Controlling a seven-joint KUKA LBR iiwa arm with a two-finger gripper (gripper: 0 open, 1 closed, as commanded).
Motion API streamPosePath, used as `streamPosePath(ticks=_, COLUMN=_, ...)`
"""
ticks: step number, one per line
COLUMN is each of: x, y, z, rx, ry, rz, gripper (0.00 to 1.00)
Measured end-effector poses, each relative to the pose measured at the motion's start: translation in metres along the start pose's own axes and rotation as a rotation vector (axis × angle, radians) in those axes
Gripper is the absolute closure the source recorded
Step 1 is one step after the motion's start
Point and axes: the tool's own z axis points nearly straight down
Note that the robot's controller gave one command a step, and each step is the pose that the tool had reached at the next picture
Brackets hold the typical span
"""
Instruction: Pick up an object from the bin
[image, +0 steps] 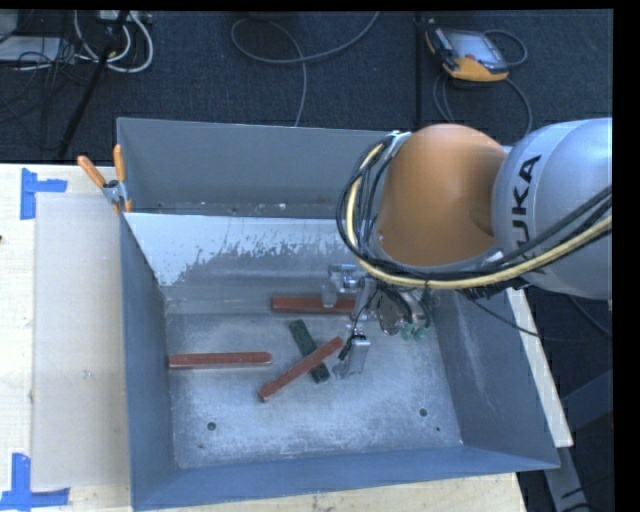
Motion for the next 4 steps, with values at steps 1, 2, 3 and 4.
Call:
streamPosePath(ticks=1, x=-0.036, y=-0.001, z=0.157, rx=0.000, ry=0.001, rz=-0.210, gripper=0.00)
streamPosePath(ticks=2, x=-0.010, y=0.077, z=0.156, rx=-0.002, ry=0.000, rz=-0.188, gripper=0.00)
streamPosePath(ticks=3, x=-0.015, y=0.074, z=0.152, rx=-0.004, ry=-0.013, rz=-0.180, gripper=1.00)
streamPosePath(ticks=4, x=-0.012, y=0.072, z=0.156, rx=-0.001, ry=-0.003, rz=-0.179, gripper=0.00)
